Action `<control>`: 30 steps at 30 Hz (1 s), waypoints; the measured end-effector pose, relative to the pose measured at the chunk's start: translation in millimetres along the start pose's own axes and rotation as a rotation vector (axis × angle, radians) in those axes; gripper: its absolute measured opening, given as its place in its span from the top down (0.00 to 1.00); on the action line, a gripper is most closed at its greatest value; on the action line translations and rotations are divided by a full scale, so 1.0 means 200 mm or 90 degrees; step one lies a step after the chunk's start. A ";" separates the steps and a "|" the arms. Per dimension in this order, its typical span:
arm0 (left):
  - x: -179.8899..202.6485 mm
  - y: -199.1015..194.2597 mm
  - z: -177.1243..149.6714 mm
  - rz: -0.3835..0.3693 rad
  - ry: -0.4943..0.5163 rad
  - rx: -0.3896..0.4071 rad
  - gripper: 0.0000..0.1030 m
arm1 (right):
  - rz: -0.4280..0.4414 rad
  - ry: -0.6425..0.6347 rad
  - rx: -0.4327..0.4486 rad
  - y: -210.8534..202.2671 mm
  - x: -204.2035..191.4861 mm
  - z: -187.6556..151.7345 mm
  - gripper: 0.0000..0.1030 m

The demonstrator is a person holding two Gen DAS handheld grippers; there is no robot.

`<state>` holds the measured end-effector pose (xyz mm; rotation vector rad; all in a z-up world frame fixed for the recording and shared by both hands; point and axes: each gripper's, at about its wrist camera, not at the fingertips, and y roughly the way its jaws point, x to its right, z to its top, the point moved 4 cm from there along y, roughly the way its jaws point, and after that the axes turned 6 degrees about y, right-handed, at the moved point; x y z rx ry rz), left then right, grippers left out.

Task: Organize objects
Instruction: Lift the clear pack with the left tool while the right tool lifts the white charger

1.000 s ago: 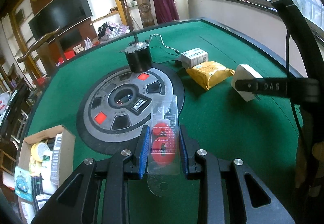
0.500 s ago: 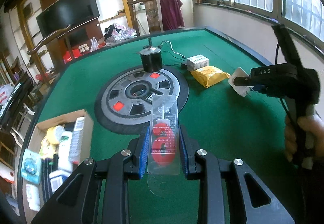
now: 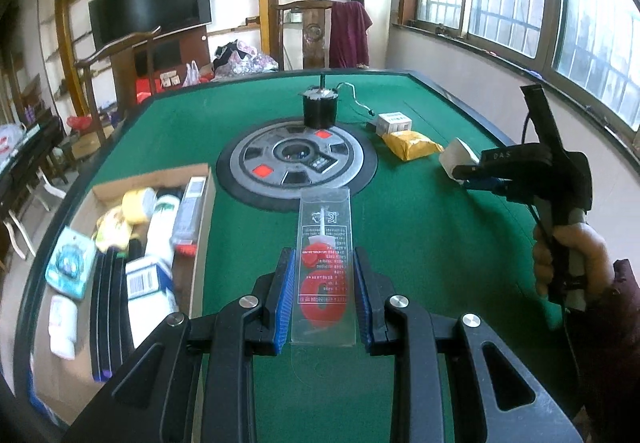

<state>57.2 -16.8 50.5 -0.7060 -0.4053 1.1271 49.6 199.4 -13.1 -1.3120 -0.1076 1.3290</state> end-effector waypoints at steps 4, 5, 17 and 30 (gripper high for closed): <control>-0.04 -0.03 -0.07 -0.016 -0.017 -0.003 0.77 | 0.018 0.007 -0.006 -0.07 -0.01 -0.08 0.79; -0.06 -0.03 -0.08 -0.021 -0.024 -0.005 0.77 | 0.016 0.003 -0.003 -0.09 -0.01 -0.09 0.79; -0.10 -0.04 -0.17 -0.062 -0.054 -0.010 0.77 | -0.115 -0.066 0.073 -0.13 -0.13 0.02 0.27; -0.03 0.14 -0.23 -0.098 -0.049 -0.060 0.77 | -0.273 -0.148 0.044 0.16 -0.21 0.04 0.62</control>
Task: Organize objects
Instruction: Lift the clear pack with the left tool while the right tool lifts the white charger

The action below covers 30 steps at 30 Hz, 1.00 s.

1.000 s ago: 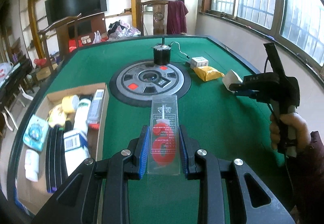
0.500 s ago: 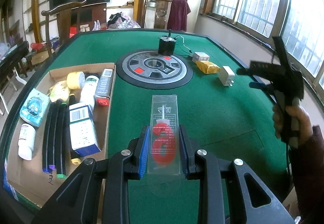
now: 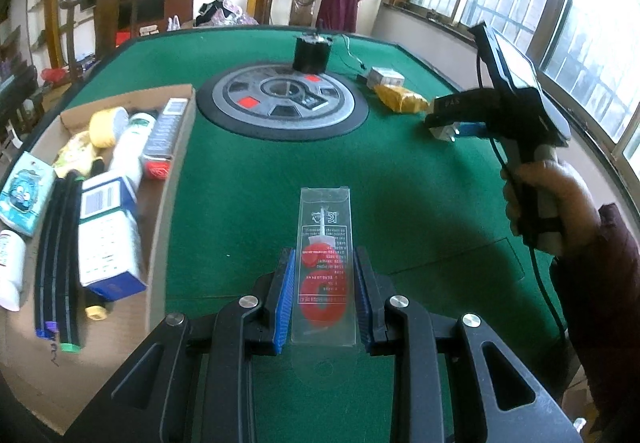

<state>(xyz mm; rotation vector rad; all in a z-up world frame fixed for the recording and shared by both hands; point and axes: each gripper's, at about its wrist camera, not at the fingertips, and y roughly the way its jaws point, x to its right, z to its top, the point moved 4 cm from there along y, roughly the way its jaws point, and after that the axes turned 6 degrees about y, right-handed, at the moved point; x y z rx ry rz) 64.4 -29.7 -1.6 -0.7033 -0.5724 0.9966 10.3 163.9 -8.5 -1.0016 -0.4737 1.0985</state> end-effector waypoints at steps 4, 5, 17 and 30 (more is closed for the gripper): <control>0.01 0.09 -0.03 -0.001 0.000 -0.046 0.77 | -0.012 -0.029 0.006 0.02 -0.01 0.00 0.74; 0.01 0.10 -0.03 0.004 0.001 -0.038 0.77 | -0.020 -0.039 0.010 0.02 -0.02 -0.01 0.74; 0.05 0.11 -0.03 0.000 0.000 -0.035 0.53 | -0.087 0.011 0.023 0.09 0.11 0.01 0.00; 0.12 0.13 -0.01 -0.050 0.022 -0.044 0.11 | -0.070 -0.024 0.008 0.00 0.11 -0.01 0.23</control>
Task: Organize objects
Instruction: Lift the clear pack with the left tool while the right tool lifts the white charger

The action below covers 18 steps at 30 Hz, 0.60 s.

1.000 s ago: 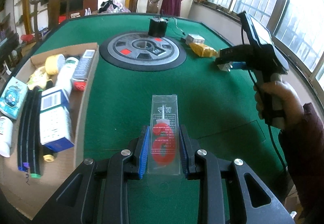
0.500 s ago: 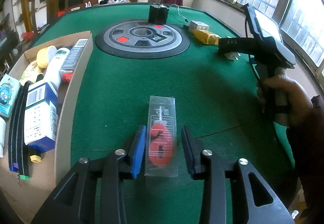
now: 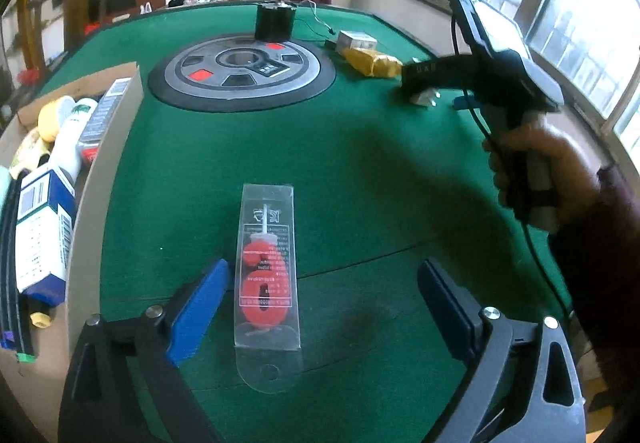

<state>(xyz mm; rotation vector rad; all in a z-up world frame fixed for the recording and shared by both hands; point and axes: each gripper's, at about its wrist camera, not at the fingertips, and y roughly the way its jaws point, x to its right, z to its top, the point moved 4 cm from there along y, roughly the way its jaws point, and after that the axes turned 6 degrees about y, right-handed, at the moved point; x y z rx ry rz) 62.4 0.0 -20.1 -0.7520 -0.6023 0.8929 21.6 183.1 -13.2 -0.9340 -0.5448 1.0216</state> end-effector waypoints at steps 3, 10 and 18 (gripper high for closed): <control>-0.02 -0.02 0.00 0.037 -0.008 0.006 0.43 | 0.021 -0.041 -0.001 -0.03 -0.08 -0.01 0.55; -0.11 -0.03 0.00 -0.012 -0.054 0.017 0.78 | 0.052 -0.061 -0.005 -0.06 -0.14 -0.06 0.81; -0.11 -0.12 0.03 -0.006 -0.054 0.054 0.78 | 0.125 -0.014 -0.027 -0.12 -0.07 -0.12 0.81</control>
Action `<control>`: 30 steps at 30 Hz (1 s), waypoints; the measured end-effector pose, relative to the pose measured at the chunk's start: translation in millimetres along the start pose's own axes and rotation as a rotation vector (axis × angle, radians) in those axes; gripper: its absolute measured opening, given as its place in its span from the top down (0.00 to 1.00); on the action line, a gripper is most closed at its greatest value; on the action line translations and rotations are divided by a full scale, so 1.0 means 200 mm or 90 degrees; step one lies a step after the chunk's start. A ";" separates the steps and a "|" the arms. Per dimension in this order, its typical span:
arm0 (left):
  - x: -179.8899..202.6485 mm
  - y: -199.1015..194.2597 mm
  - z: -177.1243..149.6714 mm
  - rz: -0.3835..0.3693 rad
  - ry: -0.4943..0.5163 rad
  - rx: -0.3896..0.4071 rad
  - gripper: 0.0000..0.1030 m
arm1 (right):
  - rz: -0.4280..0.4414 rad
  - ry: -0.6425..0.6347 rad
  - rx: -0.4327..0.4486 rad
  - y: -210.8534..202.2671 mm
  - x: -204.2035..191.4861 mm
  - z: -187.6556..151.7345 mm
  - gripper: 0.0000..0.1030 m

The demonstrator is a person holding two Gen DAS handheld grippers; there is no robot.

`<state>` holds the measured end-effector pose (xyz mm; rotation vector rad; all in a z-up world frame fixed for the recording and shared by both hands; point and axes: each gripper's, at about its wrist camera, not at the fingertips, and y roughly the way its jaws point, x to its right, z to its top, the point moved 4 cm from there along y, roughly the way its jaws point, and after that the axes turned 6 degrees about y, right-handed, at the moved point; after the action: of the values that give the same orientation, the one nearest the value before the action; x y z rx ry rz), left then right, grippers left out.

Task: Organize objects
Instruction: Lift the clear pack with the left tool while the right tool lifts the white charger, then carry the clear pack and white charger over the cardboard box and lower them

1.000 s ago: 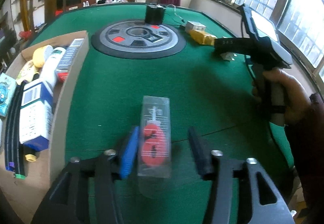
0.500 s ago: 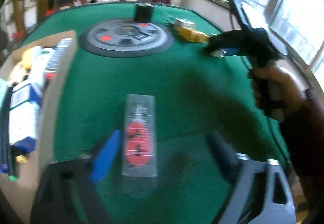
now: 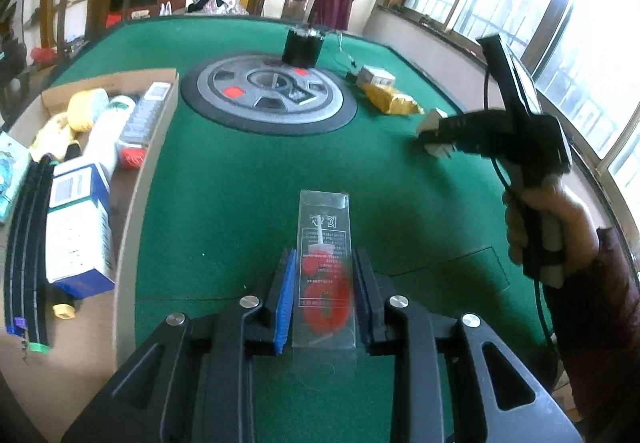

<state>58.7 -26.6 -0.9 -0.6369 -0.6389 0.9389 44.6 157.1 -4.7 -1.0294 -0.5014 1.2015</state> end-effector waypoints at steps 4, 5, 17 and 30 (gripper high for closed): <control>0.02 -0.03 -0.01 -0.004 0.004 -0.001 0.77 | 0.020 0.005 0.003 -0.05 -0.01 -0.04 0.81; 0.03 -0.04 -0.02 -0.007 0.004 -0.003 0.77 | 0.027 0.007 0.004 -0.06 -0.01 -0.05 0.81; 0.04 -0.21 -0.09 -0.006 0.010 0.014 0.77 | 0.131 -0.025 -0.002 -0.24 -0.25 -0.24 0.81; -0.54 -0.58 -0.17 0.132 -0.103 0.080 0.77 | 0.272 -0.147 -0.034 -0.39 -0.90 -0.49 0.81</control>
<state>96.1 -178.3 39.1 -0.5241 -0.6598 1.2236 103.8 -47.4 48.4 -1.0813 -0.5092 1.7074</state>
